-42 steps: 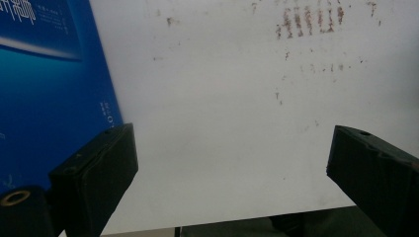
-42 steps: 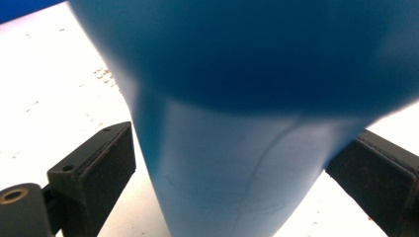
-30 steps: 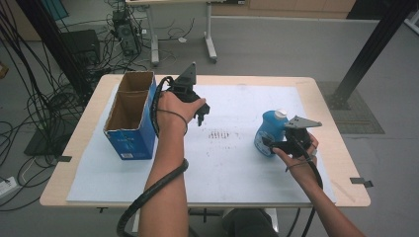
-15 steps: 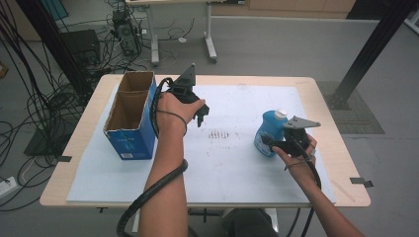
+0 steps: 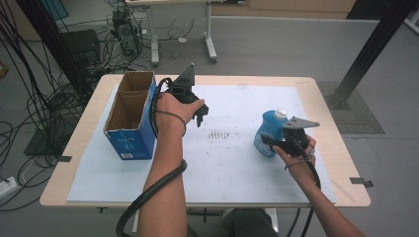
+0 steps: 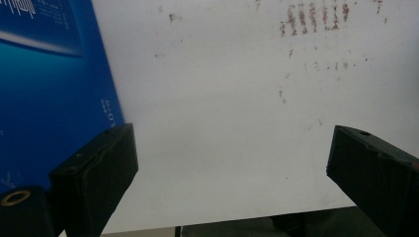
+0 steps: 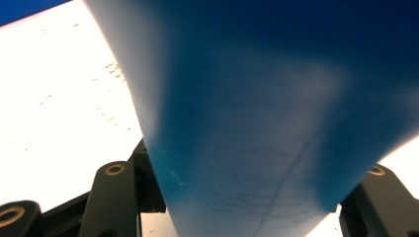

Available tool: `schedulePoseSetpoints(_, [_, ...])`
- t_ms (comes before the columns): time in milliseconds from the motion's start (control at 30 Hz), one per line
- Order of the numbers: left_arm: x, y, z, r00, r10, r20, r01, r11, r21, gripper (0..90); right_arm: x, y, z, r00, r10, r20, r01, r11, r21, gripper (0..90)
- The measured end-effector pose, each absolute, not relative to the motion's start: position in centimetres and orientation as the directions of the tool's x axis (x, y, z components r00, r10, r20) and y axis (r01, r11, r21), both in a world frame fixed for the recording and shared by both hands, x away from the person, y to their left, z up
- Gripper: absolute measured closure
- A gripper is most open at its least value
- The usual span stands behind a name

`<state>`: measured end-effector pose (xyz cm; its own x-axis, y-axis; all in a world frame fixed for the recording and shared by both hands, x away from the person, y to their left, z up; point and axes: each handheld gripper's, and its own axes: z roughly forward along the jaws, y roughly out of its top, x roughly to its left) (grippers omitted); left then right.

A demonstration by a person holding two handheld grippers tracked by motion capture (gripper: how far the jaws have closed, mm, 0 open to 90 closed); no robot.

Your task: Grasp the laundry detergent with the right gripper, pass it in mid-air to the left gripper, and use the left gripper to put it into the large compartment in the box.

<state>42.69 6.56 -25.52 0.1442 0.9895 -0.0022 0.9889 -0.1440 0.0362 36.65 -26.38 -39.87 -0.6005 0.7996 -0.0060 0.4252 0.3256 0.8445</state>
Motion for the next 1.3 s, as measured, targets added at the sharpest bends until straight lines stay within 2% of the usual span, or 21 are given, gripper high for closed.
schedulePoseSetpoints(1300, [42.09,6.97,-24.69,0.142,0.990,0.008,0.989,-0.142,0.049,5.9,36.51,-26.31,-39.95,-0.596,0.803,-0.015,0.417,0.326,0.848,42.2])
